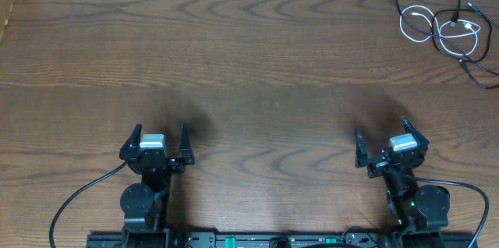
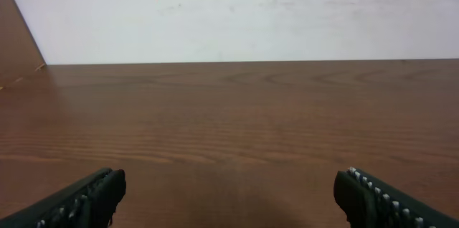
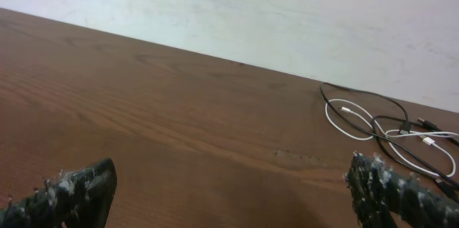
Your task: Untangle cables
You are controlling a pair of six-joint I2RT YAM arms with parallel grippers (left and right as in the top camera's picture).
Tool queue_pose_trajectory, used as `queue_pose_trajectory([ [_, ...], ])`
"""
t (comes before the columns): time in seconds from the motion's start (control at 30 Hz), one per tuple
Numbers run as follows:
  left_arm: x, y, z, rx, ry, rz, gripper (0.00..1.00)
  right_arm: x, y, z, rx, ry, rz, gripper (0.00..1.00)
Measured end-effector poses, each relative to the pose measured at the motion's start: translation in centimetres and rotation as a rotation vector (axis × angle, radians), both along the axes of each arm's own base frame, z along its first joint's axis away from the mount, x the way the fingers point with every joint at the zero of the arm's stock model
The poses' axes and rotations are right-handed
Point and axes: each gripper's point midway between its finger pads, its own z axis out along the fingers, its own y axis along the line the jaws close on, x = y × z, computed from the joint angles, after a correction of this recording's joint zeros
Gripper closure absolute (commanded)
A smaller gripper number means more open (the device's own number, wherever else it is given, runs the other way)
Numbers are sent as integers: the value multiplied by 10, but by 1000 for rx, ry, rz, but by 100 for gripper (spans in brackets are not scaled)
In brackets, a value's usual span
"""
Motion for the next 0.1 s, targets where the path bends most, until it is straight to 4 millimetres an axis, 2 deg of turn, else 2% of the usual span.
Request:
queue_pose_trajectory([
  [0.1,0,0,0,0,0,0,2,0,0,0,0,0,0,1],
])
